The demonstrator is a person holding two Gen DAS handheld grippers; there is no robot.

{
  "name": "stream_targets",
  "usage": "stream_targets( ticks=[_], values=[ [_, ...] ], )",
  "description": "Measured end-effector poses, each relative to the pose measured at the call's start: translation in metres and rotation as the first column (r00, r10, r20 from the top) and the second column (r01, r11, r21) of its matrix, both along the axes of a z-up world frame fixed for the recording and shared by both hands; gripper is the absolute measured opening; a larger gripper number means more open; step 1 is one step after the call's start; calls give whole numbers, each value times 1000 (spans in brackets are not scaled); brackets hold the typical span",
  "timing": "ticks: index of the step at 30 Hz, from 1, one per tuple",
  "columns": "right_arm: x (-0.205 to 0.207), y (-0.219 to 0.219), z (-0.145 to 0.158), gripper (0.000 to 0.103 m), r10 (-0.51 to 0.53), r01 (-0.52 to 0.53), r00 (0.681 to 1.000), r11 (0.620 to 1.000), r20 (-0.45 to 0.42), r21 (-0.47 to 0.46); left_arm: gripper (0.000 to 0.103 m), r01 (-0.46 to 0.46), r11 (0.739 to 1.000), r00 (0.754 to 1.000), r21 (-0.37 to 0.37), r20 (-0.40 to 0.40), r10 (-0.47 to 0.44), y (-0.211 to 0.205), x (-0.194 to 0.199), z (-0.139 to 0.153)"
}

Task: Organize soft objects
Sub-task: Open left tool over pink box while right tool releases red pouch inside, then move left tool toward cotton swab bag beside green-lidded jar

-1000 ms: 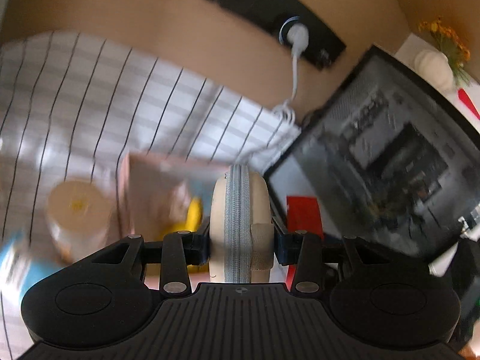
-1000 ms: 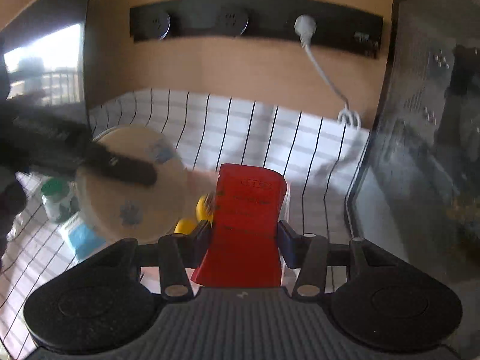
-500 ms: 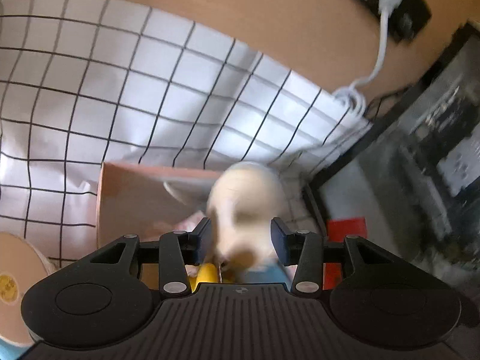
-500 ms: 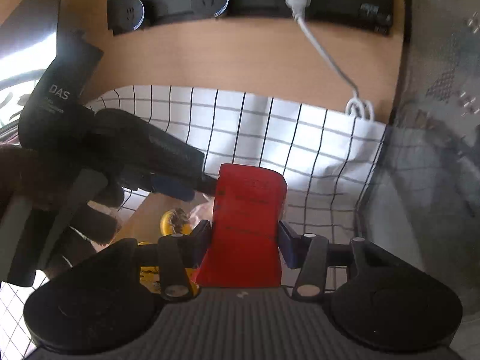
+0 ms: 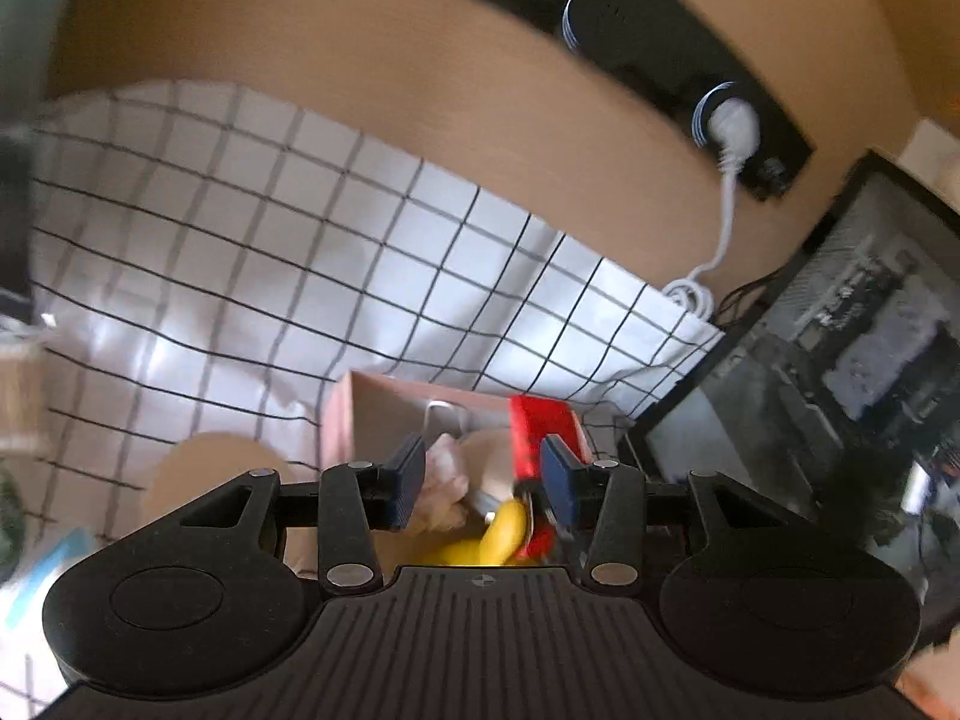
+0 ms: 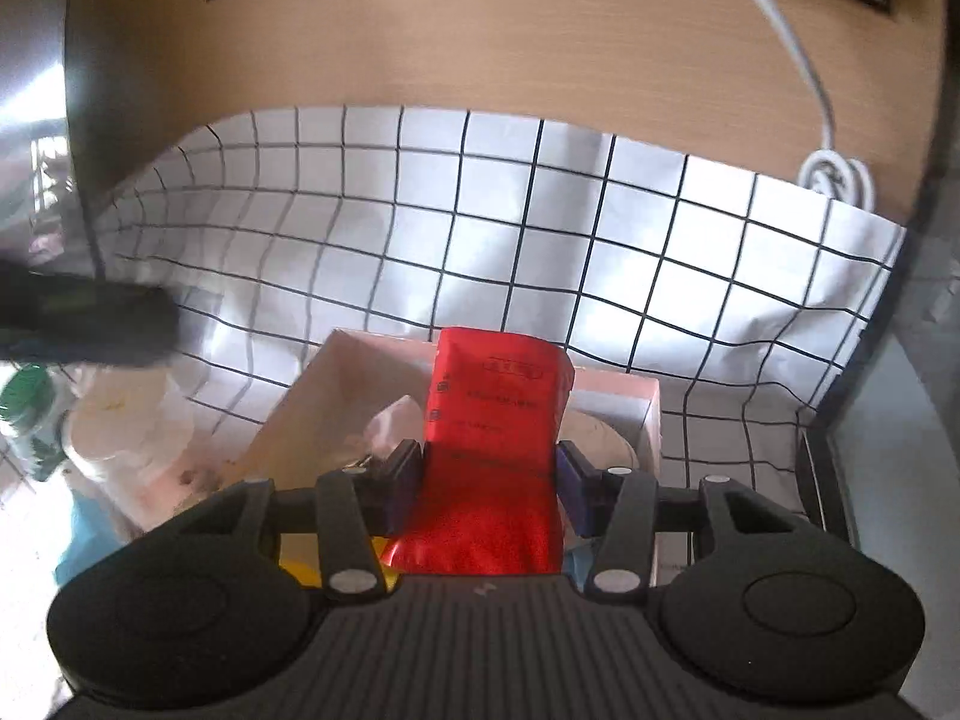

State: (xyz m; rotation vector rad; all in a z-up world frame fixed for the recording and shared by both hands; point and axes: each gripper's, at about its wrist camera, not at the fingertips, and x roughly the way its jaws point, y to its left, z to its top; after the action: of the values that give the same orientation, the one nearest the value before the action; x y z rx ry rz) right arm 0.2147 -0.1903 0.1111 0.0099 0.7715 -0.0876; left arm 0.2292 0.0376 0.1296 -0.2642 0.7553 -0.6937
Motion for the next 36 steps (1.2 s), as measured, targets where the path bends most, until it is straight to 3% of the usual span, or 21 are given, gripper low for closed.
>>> stream_targets(
  ticks=[3, 7, 12, 16, 20, 26, 30, 34, 36],
  values=[
    [8, -5, -9, 53, -11, 12, 999, 1000, -36, 14, 46, -27, 999, 997, 46, 79, 24, 29, -28, -5],
    [6, -12, -9, 58, 2, 0, 1000, 998, -31, 58, 46, -99, 984, 994, 146, 50, 93, 64, -52, -22],
    [-16, -13, 13, 58, -15, 12, 1000, 993, 20, 117, 46, -185, 964, 981, 191, -25, 193, 110, -64, -38],
    [-31, -6, 34, 58, -66, 61, 997, 992, 48, 106, 46, -235, 948, 971, 215, 0, 241, 142, -65, -35],
    [-36, 8, 62, 58, -86, 74, 994, 985, 70, 157, 46, -237, 951, 971, 200, 50, 232, 176, -58, -16],
    [-7, 73, 108, 58, -34, 11, 994, 977, 107, 214, 46, -292, 919, 956, 265, 76, 282, 240, -16, 17],
    [22, 134, 141, 58, 0, -45, 990, 950, 142, 309, 46, -336, 905, 940, 262, 27, 341, 292, 17, 44],
    [52, 200, 167, 58, 26, -100, 981, 918, 194, 384, 46, -291, 905, 952, 311, 184, 243, 326, 34, 77],
    [60, 227, 174, 58, 41, -120, 976, 920, 215, 372, 46, -257, 904, 958, 340, 211, 193, 332, 45, 87]
  ],
)
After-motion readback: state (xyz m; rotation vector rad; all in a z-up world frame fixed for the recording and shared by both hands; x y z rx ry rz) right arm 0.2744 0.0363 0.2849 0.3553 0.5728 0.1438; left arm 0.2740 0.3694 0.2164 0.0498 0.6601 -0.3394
